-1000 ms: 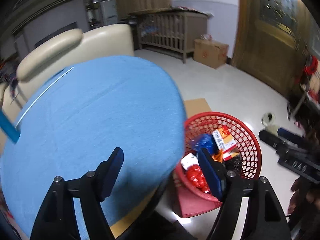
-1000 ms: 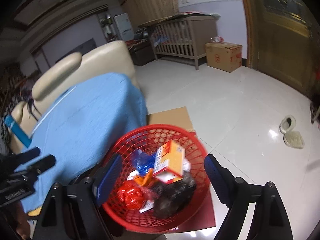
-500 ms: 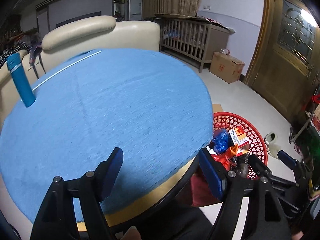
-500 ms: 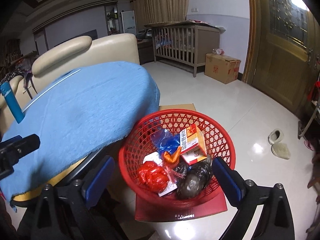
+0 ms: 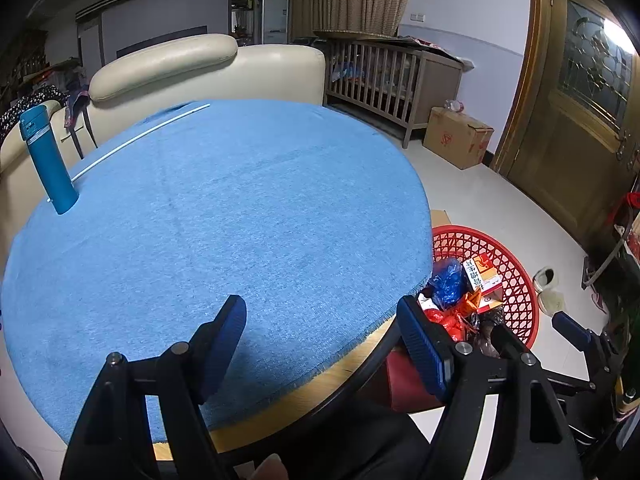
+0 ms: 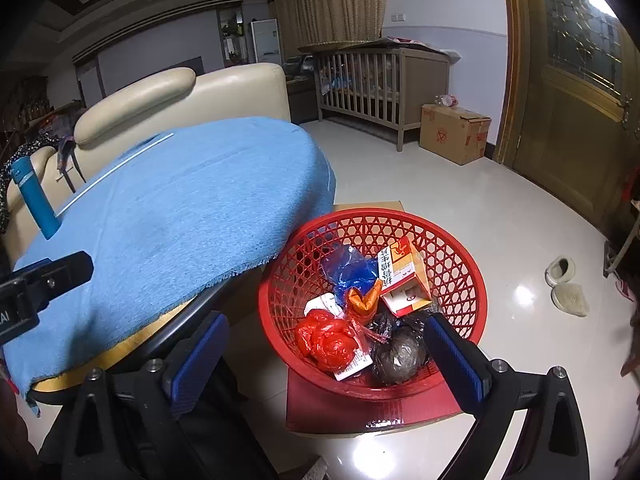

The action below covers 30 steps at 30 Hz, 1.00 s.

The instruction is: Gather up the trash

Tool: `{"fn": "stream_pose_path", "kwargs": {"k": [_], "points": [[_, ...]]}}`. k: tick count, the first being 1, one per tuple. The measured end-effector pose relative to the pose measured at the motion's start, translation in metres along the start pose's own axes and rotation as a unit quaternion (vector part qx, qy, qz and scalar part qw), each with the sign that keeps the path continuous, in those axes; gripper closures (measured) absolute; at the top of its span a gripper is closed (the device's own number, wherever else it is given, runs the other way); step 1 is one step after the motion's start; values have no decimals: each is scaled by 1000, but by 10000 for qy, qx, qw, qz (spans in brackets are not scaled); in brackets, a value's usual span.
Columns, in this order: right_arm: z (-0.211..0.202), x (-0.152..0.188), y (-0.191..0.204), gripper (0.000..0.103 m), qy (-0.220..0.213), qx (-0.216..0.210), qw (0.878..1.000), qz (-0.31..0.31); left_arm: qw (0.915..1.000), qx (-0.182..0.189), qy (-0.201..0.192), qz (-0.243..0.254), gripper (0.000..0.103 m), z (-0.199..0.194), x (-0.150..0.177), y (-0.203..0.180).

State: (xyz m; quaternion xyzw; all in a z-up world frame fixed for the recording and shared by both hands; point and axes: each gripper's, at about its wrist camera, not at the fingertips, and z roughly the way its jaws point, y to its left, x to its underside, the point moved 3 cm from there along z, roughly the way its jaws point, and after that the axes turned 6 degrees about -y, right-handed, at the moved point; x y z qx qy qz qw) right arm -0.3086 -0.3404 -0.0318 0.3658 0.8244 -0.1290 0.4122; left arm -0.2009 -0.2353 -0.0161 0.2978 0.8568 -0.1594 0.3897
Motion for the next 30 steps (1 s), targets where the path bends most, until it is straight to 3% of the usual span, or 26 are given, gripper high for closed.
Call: {"fn": "stream_pose_path", "kwargs": {"k": [30], "points": [[-5, -2, 5, 4, -98, -18, 9999, -74, 10000, 11, 23, 27, 25, -2, 1, 1]]}}
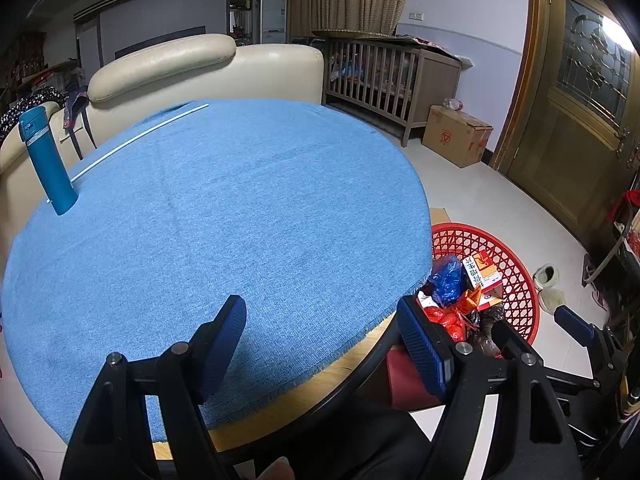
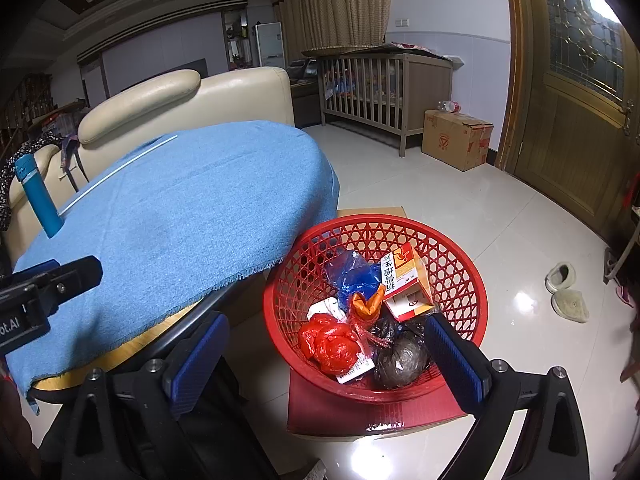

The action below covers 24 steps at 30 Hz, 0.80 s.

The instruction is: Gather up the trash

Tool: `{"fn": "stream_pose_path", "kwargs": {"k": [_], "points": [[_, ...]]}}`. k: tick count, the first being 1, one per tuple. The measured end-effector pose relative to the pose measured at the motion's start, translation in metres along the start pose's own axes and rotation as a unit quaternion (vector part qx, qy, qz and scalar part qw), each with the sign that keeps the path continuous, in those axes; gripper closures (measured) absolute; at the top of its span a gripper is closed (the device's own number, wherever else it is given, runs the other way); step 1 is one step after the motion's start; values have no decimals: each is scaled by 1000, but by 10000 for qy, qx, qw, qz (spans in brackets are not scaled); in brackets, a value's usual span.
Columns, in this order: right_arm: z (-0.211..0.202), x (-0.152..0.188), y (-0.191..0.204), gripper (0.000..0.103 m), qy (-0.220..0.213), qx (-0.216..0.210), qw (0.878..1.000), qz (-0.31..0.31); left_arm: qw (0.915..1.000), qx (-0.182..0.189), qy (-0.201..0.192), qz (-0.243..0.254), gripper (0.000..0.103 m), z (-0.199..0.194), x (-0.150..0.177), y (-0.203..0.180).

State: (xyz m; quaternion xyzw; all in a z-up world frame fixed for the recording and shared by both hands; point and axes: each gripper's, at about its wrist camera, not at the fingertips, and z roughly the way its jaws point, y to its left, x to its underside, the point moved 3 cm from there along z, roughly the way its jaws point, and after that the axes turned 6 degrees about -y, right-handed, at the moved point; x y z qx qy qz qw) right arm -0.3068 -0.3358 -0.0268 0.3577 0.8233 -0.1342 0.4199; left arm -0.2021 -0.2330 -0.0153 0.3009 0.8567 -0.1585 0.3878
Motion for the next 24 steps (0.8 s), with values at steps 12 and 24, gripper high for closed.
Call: {"fn": "stream_pose_path", "kwargs": {"k": [12, 24], "points": [[-1, 0, 1, 4, 4, -6, 10000, 21, 9999, 55, -8, 87, 25, 0, 0, -2], [0, 0, -1, 4, 10, -2, 10000, 55, 9994, 149, -127, 302, 12, -5, -1, -12]]}}
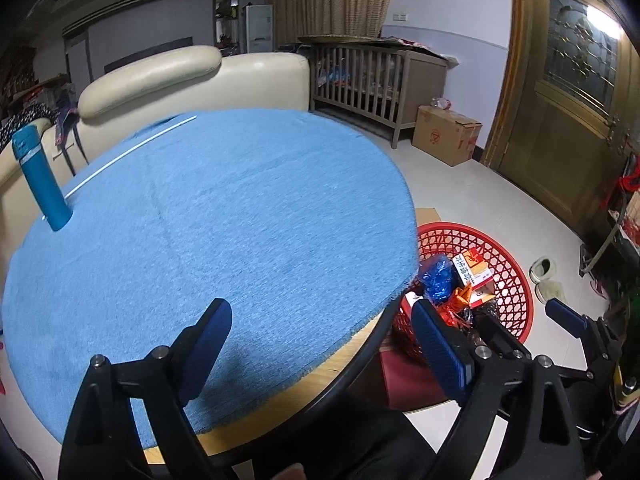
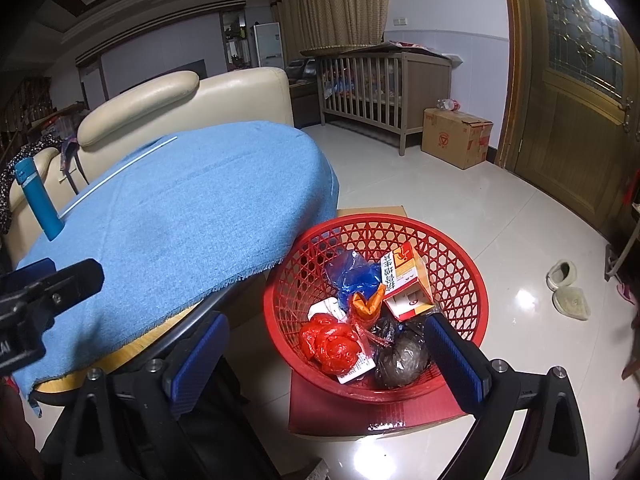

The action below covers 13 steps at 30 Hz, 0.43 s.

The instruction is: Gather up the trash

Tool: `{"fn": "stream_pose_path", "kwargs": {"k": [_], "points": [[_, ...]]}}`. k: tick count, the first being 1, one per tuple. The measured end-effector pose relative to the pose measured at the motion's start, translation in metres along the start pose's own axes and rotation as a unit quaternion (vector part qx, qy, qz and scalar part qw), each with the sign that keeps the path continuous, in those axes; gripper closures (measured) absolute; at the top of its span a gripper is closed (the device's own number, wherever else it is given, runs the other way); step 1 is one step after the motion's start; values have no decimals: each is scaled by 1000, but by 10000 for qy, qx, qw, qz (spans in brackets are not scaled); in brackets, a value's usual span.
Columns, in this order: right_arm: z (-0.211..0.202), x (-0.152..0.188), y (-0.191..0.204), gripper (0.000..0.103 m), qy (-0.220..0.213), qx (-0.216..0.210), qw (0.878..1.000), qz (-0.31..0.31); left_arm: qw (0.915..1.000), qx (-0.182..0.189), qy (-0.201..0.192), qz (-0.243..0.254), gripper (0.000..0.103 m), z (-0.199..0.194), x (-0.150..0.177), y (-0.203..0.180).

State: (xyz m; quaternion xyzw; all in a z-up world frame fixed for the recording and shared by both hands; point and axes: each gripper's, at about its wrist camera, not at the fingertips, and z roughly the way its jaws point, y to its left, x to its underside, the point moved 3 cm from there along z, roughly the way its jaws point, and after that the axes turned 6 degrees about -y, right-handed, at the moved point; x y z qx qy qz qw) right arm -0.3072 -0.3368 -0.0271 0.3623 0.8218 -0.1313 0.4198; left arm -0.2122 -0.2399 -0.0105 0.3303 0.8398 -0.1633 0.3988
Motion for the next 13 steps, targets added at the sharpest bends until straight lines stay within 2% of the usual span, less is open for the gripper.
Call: {"fn": "stream_pose_path", "kwargs": {"k": [13], "points": [[-2, -1, -4, 4, -36, 57, 9999, 76, 9996, 274, -3, 20, 12, -1, 2, -4]]}}
